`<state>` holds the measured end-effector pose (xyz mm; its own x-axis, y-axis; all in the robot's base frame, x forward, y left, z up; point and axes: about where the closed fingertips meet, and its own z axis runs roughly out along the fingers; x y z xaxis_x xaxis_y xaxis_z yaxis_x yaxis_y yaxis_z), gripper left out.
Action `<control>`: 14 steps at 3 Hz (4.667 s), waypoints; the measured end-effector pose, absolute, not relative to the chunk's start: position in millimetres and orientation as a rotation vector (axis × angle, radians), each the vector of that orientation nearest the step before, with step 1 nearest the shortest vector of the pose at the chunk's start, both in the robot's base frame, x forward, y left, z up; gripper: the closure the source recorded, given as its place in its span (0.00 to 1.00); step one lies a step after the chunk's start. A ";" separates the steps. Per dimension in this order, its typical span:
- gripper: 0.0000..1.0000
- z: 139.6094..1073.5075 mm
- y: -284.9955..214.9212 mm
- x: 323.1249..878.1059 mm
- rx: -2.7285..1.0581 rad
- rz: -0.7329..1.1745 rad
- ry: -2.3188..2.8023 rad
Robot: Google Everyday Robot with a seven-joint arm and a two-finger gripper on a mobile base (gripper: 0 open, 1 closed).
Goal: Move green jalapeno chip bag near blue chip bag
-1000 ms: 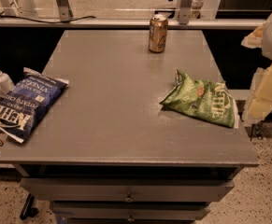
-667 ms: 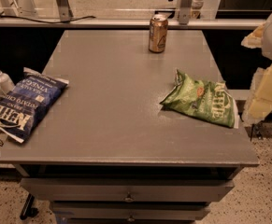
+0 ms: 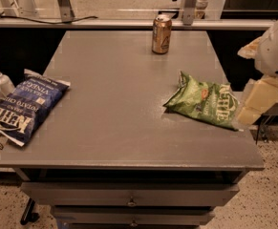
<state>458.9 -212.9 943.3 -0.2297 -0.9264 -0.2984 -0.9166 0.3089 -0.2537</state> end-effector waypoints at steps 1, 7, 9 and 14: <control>0.00 908.0 -205.4 484.6 -1.601 -0.014 2.191; 0.88 866.5 -148.8 559.4 -1.476 0.158 2.187; 1.00 909.6 -62.3 523.2 -1.532 0.409 1.998; 1.00 903.1 88.0 536.4 -1.703 0.577 1.730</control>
Offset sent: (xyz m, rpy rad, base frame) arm 0.0852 0.0228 -0.1047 0.1071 -0.0200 -0.0813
